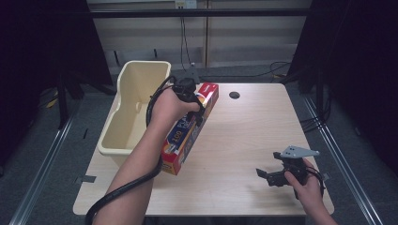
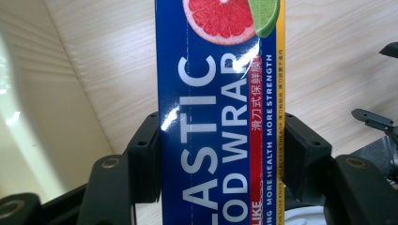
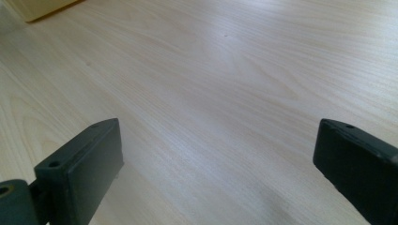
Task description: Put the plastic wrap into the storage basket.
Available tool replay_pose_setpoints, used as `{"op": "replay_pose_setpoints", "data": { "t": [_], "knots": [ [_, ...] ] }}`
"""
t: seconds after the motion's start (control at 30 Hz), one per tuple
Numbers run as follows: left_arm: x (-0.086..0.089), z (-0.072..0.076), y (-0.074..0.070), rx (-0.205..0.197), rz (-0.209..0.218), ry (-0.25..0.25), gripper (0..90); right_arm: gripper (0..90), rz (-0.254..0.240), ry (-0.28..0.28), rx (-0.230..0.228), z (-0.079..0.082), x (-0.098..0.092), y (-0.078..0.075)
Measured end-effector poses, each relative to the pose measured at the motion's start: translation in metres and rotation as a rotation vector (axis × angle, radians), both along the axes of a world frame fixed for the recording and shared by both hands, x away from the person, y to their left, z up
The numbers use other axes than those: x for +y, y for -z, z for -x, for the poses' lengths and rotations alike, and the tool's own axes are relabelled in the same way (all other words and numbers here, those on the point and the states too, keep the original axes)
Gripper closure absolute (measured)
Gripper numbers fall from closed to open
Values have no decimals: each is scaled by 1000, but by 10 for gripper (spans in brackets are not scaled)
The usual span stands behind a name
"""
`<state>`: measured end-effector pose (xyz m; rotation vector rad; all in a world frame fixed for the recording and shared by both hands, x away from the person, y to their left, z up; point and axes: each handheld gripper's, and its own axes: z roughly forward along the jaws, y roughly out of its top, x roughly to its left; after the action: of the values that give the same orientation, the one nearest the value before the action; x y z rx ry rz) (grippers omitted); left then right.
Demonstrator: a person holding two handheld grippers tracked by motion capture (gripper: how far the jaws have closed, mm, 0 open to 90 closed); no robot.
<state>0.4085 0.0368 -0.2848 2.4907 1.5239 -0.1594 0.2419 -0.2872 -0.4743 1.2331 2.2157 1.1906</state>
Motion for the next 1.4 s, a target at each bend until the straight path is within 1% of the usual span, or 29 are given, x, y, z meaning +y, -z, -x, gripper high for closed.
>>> {"op": "replay_pose_setpoints", "data": {
  "t": [0.03, 0.07, 0.1, 0.13, 0.17, 0.2, 0.27, 0.3, 0.37, 0.43, 0.47, 0.53, 0.6, 0.67, 0.83, 0.87, 0.9, 0.93, 0.97, 1.0, 1.07, 1.1, 1.13, 1.17, 1.2, 1.23, 1.3, 1.33, 1.4],
  "knots": [
    [1, 0, -2, 1, -1, -5, 411, 18, 1, -3, 1, 0, 0, 0],
    [2, 0, -3, 5, 8, -4, 411, 18, 2, -2, 1, 0, 0, 0],
    [3, 0, -4, 0, 8, -14, 411, 18, 2, 0, 1, 0, 0, 0],
    [5, 0, -6, 1, 9, -8, 411, 18, 3, 0, 0, 0, 0, 0],
    [5, 0, -7, -2, 13, -19, 410, 18, 3, -1, 0, 0, 0, 0],
    [7, 0, -8, -1, 7, -11, 411, 18, 3, -2, -1, 0, 0, 0],
    [9, 0, -9, -1, 13, -24, 411, 19, 5, -1, -1, 0, 0, 0],
    [11, -1, -10, 8, 15, -19, 411, 19, 7, -2, -2, 0, 0, 0],
    [13, 0, -12, 2, 12, -28, 411, 18, 7, -2, -1, 0, 1, 0],
    [15, 0, -13, 2, 15, -37, 411, 19, 7, -5, -1, 1, 1, 0],
    [17, 0, -14, 5, 10, -35, 411, 19, 8, -6, 0, 0, 1, 0],
    [18, -1, -15, 6, 17, -44, 411, 18, 7, -4, 0, 0, 1, 0],
    [20, -1, -17, -2, 16, -54, 411, 19, 7, -6, -2, 0, 1, 0],
    [23, -2, -19, -2, 24, -52, 411, 19, 9, -4, -2, 0, 1, 0],
    [26, -2, -22, -1, 22, -61, 411, 18, 8, -4, 0, 0, 1, 0],
    [27, -2, -23, 6, 18, -59, 411, 19, 7, -3, 0, 0, 1, 0],
    [28, -2, -23, -1, 24, -65, 411, 18, 8, -3, -1, 0, 1, 0],
    [29, -2, -24, 1, 31, -69, 411, 19, 7, -3, 0, 0, 1, 0],
    [30, -3, -25, 0, 28, -63, 411, 19, 7, -2, 2, 0, 1, 0],
    [31, -2, -26, -1, 28, -75, 411, 19, 7, -3, 3, 0, 1, 0],
    [33, -2, -28, -4, 20, -75, 411, 19, 7, -5, 0, 0, 1, 0],
    [34, -2, -29, -4, 27, -84, 411, 18, 6, -5, -1, 0, 1, 0],
    [35, -2, -30, -3, 20, -82, 411, 19, 7, -3, -2, 0, 1, 0],
    [36, -2, -31, -4, 27, -85, 411, 19, 7, -3, -1, 0, 1, 0],
    [37, -2, -32, -3, 27, -91, 411, 19, 6, -4, -1, 0, 1, 0],
    [39, -3, -33, -5, 25, -86, 411, 19, 6, -1, 0, 0, 1, 0],
    [41, -3, -34, -7, 31, -95, 411, 19, 4, 0, 3, 0, 1, 0],
    [43, -3, -35, -7, 24, -99, 411, 18, 5, -2, 1, 0, 1, 0],
    [45, -3, -36, -7, 31, -107, 411, 19, 6, -5, 3, 0, 1, 0]
  ]
}}
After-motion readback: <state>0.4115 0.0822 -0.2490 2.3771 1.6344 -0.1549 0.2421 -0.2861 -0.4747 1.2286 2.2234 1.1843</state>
